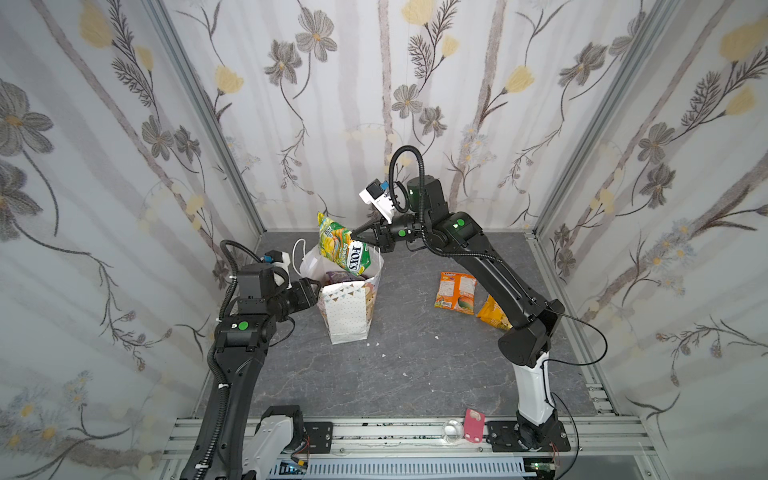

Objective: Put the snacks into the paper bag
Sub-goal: 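Carry the green packet over the bag opening and lower it inside, then open the right gripper to release the green packet into the bag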

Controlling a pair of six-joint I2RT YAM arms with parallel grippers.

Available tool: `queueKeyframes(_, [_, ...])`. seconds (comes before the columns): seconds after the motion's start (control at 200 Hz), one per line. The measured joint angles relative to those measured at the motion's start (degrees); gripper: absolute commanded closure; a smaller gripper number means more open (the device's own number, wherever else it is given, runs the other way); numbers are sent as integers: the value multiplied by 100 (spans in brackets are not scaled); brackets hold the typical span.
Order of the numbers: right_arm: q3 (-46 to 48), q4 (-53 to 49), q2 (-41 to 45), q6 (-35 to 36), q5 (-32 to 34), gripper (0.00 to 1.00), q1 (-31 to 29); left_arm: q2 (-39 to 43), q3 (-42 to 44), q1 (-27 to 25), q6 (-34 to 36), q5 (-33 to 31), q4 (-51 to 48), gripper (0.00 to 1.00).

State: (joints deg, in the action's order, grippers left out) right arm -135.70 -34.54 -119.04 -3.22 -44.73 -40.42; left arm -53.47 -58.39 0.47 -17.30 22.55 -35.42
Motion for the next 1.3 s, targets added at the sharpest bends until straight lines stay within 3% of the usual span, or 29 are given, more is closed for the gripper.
queueKeyframes(0.375, [0, -874, -68, 702, 247, 100, -7, 70, 15, 0, -50, 15, 0, 45])
queueKeyframes(0.849, [-4, -1576, -387, 1123, -348, 100, -120, -26, 4, 0, -70, 39, 2, 45])
queueKeyframes(0.894, [-9, -1576, -398, 1119, -319, 92, -136, -24, 4, 0, -70, 39, 2, 45])
queueKeyframes(1.039, [-17, -1572, -407, 1064, -105, 52, -238, -4, 7, 0, -70, 42, 2, 45])
queueKeyframes(1.134, [-26, -1547, -400, 1043, 50, 44, -282, -15, 24, 0, -70, 42, 4, 45])
queueKeyframes(1.304, [-26, -1309, -278, 872, 483, 41, -284, -79, 4, 0, -66, 42, 4, 45])
